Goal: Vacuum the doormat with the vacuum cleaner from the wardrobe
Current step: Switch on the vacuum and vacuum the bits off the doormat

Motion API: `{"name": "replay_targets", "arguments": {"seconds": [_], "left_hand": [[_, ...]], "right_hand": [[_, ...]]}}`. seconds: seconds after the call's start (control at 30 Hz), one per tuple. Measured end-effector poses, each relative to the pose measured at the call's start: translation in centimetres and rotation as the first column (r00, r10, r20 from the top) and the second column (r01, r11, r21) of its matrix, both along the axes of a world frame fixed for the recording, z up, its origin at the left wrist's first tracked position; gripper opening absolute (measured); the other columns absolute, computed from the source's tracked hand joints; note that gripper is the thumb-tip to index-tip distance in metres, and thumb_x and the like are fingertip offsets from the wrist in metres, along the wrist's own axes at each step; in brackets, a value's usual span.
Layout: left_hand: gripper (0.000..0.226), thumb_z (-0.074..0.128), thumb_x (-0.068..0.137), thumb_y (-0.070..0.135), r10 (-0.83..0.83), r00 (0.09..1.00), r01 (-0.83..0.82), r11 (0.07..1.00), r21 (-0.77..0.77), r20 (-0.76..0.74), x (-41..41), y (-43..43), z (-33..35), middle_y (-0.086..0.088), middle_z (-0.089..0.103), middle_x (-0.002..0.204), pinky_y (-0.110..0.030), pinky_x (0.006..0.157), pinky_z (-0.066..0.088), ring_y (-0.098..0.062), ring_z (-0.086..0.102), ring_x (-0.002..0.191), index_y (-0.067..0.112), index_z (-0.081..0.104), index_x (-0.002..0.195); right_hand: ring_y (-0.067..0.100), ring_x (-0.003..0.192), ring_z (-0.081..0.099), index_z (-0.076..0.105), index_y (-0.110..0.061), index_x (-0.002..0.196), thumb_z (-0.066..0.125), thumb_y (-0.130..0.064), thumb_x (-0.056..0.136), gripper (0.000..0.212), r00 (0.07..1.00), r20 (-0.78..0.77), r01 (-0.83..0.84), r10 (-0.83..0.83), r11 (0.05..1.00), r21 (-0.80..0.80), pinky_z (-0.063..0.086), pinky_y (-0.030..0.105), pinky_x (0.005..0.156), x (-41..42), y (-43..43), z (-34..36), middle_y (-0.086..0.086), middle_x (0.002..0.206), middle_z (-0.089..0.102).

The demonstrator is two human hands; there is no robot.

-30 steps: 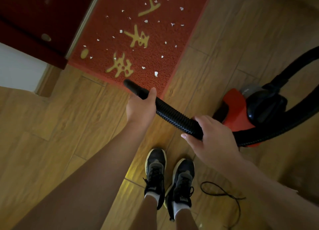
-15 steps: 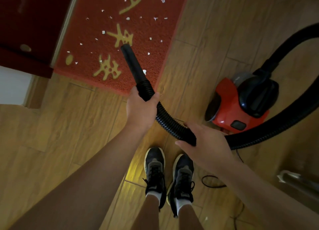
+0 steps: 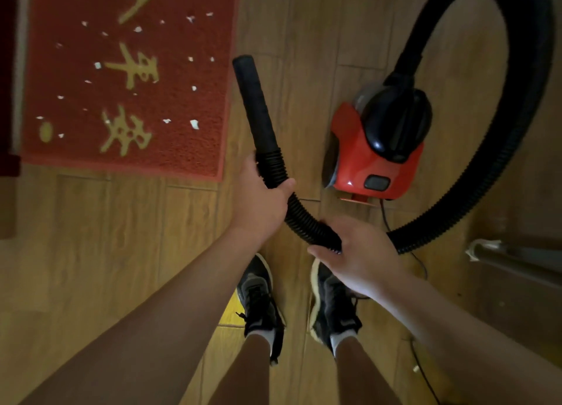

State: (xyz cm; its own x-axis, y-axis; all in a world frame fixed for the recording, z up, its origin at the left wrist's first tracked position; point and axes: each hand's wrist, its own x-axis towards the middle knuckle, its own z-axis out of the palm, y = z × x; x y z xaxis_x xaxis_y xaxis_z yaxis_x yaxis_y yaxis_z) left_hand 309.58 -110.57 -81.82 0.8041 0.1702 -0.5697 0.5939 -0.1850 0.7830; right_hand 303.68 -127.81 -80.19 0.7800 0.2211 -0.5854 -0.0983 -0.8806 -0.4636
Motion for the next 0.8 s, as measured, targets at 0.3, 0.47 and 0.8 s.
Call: {"name": "replay_targets", "arguments": {"seconds": [0.3,0.47,0.8], "left_hand": [[0.044,0.07,0.093,0.006,-0.048,0.997,0.047,0.999,-0.024,-0.057,-2.0,-5.5,-3.5,0.01,0.061,0.106,-0.012,0.08,0.048,0.0,0.061,0.096,0.025,0.051,0.129],[0.046,0.069,0.094,0.004,-0.043,0.996,0.042,0.999,-0.019,-0.084,-2.7,-7.6,-5.0,0.011,0.06,0.106,-0.01,0.081,0.048,0.008,0.061,0.092,0.022,0.05,0.131],[0.043,0.068,0.095,0.008,-0.029,0.989,0.032,0.999,0.02,-0.144,-2.7,-11.6,-8.5,0.017,0.061,0.104,-0.029,0.09,0.056,0.0,0.063,0.097,0.032,0.048,0.124]], "right_hand": [[0.008,0.07,0.051,0.058,-0.025,0.09,0.064,-0.051,0.089,0.027,1.0,-0.001,-0.031,0.031,0.999,-0.017,0.034,0.025,0.058,-1.6,-5.5,-3.6,-0.011,0.077,0.052],[0.009,0.068,0.051,0.054,-0.024,0.084,0.062,-0.054,0.09,0.031,0.998,-0.051,-0.049,0.048,0.999,-0.017,0.042,0.03,0.059,-1.4,-7.9,-5.2,-0.01,0.075,0.051],[0.018,0.099,0.062,0.063,-0.018,0.115,0.065,-0.054,0.088,0.045,0.994,-0.106,0.039,-0.039,0.999,-0.005,0.051,0.035,0.08,1.3,-11.9,-10.0,-0.005,0.103,0.066]]}}
